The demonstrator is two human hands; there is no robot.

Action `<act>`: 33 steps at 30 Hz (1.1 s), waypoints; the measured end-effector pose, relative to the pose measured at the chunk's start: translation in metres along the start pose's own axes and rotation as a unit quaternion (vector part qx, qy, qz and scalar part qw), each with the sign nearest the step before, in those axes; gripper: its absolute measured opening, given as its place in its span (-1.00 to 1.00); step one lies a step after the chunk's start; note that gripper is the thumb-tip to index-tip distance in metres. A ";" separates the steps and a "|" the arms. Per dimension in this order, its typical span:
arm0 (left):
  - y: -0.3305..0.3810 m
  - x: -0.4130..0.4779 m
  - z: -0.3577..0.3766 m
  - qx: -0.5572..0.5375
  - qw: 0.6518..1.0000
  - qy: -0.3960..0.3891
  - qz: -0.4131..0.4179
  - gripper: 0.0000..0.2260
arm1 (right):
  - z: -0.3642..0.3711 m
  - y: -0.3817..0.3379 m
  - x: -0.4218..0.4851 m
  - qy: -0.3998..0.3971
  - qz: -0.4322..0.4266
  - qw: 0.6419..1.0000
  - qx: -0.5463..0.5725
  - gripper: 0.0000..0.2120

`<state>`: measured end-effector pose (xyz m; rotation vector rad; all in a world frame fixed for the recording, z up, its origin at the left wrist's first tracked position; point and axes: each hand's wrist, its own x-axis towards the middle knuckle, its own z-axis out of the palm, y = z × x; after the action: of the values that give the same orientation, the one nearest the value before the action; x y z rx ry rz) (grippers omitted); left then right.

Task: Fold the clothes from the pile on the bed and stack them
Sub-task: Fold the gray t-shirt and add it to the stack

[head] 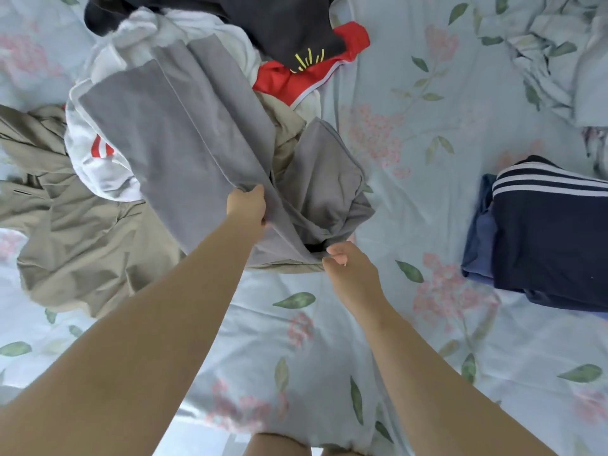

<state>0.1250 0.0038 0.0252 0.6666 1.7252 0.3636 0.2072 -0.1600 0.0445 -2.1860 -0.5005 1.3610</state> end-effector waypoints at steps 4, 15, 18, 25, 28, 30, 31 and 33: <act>0.009 -0.035 -0.018 -0.018 0.998 -0.032 0.041 -0.86 | -0.001 -0.018 -0.011 -0.005 -0.069 0.998 0.007 -0.57; 0.068 -0.209 -0.087 -0.026 0.946 -0.230 0.225 -0.68 | -0.044 -0.101 -0.107 0.121 -0.297 0.912 -0.257 -0.78; 0.077 -0.245 -0.093 -0.074 0.951 -0.190 0.233 -0.54 | -0.070 -0.104 -0.137 0.133 -0.317 0.897 -0.276 -0.76; 0.072 -0.286 -0.089 -0.167 0.950 -0.170 0.202 -0.86 | -0.105 -0.093 -0.186 0.178 -0.324 0.896 -0.245 -0.89; 0.073 -0.296 -0.092 -0.193 0.946 -0.167 0.199 -0.88 | -0.112 -0.089 -0.198 0.167 -0.329 0.901 -0.227 -0.87; 0.075 -0.301 -0.097 -0.213 0.941 -0.163 0.206 -0.88 | -0.118 -0.088 -0.204 0.147 -0.308 0.905 -0.254 -0.85; 0.076 -0.304 -0.101 -0.226 0.936 -0.167 0.212 -0.88 | -0.121 -0.086 -0.207 0.135 -0.291 0.905 -0.278 -0.96; 0.077 -0.308 -0.110 -0.247 0.925 -0.175 0.229 -0.87 | -0.125 -0.080 -0.210 0.123 -0.249 0.911 -0.304 -0.75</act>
<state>0.0825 -0.1104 0.3380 0.7019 1.0609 0.9148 0.2261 -0.2409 0.2880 -2.3969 -1.4181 0.6898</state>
